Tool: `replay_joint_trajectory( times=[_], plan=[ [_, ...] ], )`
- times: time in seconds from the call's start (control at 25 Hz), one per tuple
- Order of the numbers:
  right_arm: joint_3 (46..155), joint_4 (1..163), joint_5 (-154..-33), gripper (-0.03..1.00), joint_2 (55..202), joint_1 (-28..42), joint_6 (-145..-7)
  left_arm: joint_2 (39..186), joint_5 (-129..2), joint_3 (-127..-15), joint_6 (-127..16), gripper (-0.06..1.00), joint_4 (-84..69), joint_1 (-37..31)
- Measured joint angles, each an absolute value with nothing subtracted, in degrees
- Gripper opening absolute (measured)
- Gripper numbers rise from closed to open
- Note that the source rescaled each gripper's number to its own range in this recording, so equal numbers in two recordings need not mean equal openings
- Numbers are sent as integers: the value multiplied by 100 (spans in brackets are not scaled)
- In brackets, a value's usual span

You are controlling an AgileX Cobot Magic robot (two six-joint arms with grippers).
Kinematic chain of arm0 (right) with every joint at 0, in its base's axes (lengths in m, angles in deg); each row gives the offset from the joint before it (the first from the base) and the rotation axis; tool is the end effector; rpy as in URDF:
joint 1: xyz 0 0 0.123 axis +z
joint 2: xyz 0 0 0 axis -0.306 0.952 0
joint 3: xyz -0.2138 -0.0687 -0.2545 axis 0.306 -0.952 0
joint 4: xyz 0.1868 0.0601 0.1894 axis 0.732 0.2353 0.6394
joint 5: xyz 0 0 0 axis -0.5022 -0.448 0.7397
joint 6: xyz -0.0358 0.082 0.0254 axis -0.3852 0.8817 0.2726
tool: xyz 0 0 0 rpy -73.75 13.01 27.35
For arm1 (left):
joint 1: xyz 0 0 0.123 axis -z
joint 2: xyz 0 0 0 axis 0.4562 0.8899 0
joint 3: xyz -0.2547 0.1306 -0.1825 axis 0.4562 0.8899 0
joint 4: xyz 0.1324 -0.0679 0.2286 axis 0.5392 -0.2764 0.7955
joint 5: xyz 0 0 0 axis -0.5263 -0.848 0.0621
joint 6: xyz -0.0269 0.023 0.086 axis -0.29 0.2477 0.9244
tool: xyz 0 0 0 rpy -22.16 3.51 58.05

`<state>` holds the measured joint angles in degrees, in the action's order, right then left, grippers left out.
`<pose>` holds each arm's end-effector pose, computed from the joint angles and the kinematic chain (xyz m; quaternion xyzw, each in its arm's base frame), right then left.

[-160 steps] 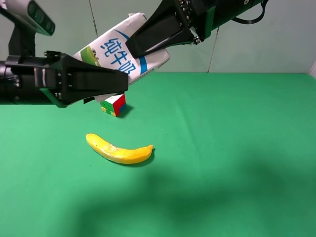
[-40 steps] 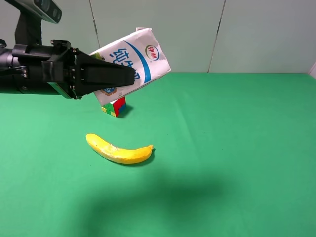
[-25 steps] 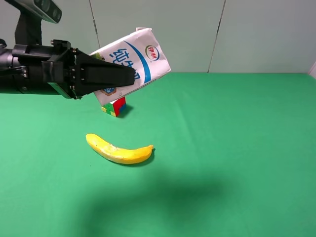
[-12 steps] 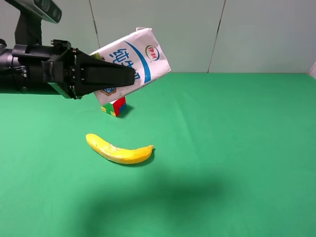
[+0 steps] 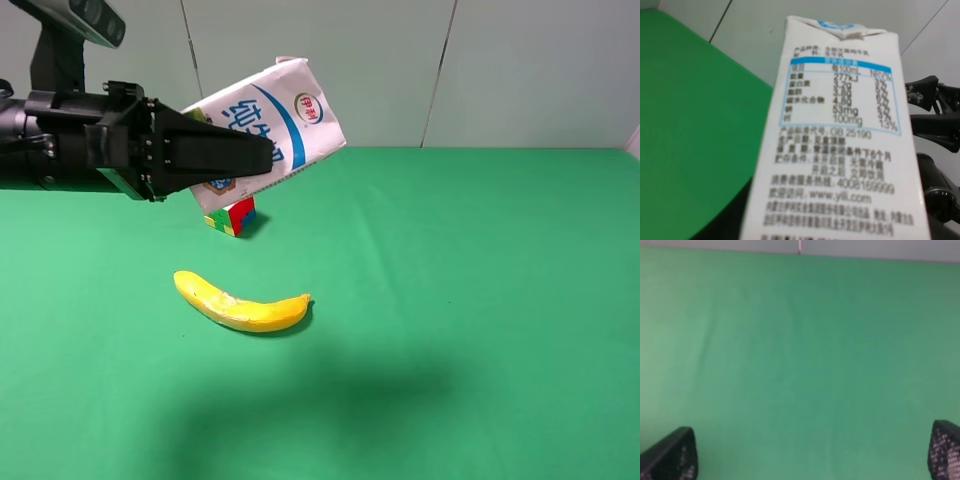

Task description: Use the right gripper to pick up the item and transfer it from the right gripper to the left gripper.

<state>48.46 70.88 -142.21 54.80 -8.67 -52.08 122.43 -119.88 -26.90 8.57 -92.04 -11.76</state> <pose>-0.0358 -0.0103 0.2878 -0.0578 0.8389 0.0201 0.5409 0.2233 -0.1447 0.2695 0.3035 0.7286 -0.5069 0.3466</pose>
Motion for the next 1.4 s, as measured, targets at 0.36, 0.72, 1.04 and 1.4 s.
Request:
replay_joint_trajectory(
  times=[0.36,0.72,1.04,1.4],
  plan=[
    [4846,7088,-14221,100,5480,-2081,-5208,12243,-11970,-2690,857,0,-9161,-1176],
    [4846,7088,-14221,100,5480,-2148,-5199,12243,-11773,-2690,862,0,-9141,-1176],
    [4828,7088,-14222,100,5480,-2148,-5194,12243,-11344,-2690,862,0,-9141,-1176],
    [4828,7088,-14222,100,5480,-2148,-5194,12243,-10159,-2690,812,0,-9064,-1388]
  ],
)
